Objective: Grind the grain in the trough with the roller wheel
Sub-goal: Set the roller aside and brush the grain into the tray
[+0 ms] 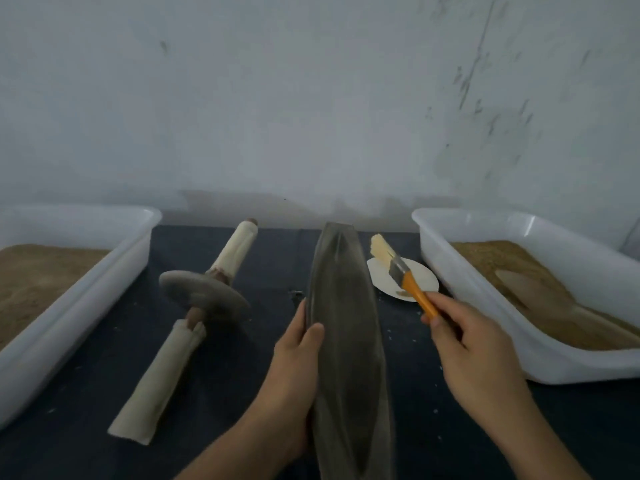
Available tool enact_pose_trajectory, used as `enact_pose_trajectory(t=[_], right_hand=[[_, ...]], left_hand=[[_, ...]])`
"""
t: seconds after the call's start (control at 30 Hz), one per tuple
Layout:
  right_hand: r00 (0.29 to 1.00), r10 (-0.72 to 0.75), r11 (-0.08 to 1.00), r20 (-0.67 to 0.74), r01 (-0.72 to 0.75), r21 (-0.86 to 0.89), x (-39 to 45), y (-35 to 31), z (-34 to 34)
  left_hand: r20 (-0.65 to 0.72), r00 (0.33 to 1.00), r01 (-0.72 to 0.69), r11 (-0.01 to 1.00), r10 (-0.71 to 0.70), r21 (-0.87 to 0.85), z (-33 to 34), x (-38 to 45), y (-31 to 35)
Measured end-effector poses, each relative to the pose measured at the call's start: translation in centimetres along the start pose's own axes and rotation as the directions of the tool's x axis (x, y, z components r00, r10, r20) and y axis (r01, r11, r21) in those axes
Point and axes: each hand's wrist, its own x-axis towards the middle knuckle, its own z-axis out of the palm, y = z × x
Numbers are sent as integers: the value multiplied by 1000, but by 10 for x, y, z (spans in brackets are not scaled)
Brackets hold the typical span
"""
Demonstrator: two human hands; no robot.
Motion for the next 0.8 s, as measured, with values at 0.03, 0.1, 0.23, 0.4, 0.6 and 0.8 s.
enact_pose_trajectory(t=[0.03, 0.1, 0.23, 0.4, 0.6, 0.8], right_hand=[[1000, 2, 1000, -6, -3, -19, -3, 3, 4], [1000, 4, 997, -12, -4, -71, -6, 9, 11], [998, 63, 983, 15, -60, -174, -9, 24, 23], [984, 162, 926, 79, -124, -356, -13, 37, 35], [977, 207, 869, 54, -158, -469, 12, 46, 42], [933, 347, 796, 91, -242, -555, 37, 52, 53]], left_hand=[[0, 1000, 8, 1000, -8, 3, 1, 3, -6], [2, 1000, 7, 1000, -7, 6, 2, 7, -14], [-8, 999, 35, 999, -35, 20, -1, 10, -17], [0, 999, 53, 997, -53, 49, -10, 18, -14], [-68, 998, 3, 987, 8, 158, -2, 18, -18], [-143, 986, -61, 983, 86, 175, -1, 11, -16]])
